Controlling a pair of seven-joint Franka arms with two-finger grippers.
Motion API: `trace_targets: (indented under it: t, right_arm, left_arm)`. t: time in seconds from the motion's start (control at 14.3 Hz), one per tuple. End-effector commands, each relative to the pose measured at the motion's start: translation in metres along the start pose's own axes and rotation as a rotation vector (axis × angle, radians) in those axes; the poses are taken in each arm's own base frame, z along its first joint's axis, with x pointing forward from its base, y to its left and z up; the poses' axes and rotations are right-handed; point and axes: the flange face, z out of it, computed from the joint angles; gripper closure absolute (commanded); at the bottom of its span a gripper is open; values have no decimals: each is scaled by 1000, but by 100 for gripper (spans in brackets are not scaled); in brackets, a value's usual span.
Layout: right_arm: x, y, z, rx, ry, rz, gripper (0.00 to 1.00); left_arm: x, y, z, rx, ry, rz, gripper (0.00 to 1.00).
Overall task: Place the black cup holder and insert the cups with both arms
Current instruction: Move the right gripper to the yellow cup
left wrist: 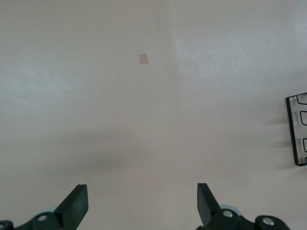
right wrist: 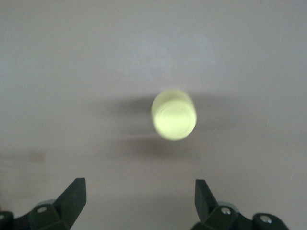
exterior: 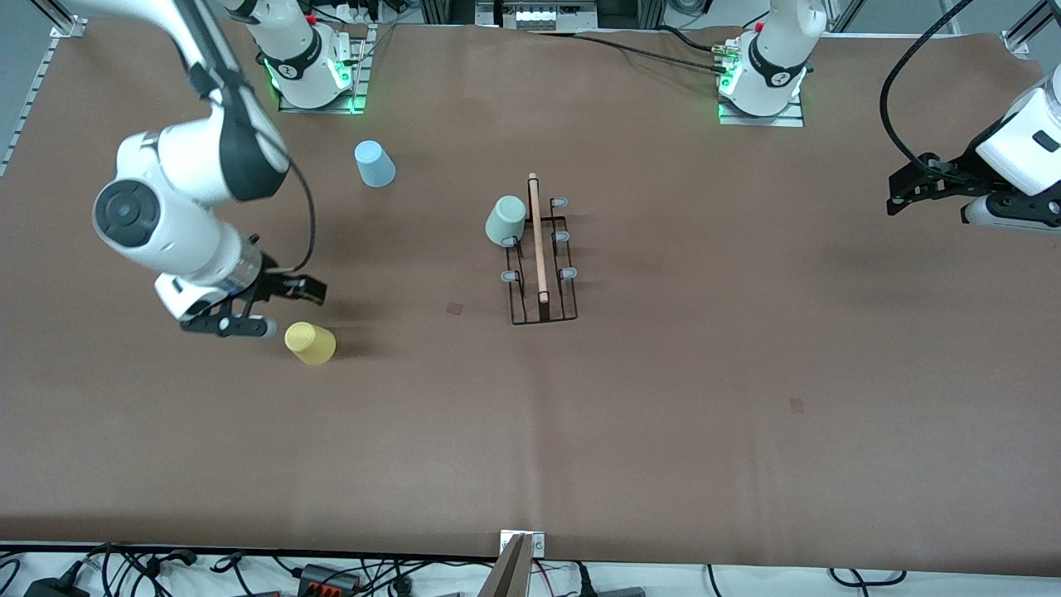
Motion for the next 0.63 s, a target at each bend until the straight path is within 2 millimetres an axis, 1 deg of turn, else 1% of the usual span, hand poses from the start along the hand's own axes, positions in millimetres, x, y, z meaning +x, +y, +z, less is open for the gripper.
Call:
trace_targets:
  t: [0.0, 0.21, 0.28, 0.35, 0.42, 0.56]
  right_arm:
    - [11, 3, 35, -5, 21, -82, 0]
    - [10, 5, 69, -17, 47, -108, 0]
    - [8, 7, 78, -43, 69, -134, 0]
    - [8, 15, 85, -54, 75, -137, 0]
    - [8, 18, 91, -55, 72, -137, 0]
    - [9, 17, 105, -49, 73, -139, 0]
  left_arm:
    - [6, 2, -1, -14, -7, -5, 0]
    - [7, 1, -1, -14, -7, -7, 0]
    - [7, 1, -1, -14, -9, -8, 0]
    - [7, 1, -1, -14, -9, -8, 0]
    - [6, 0, 0, -14, -10, -10, 0]
    - [6, 0, -1, -14, -9, -10, 0]
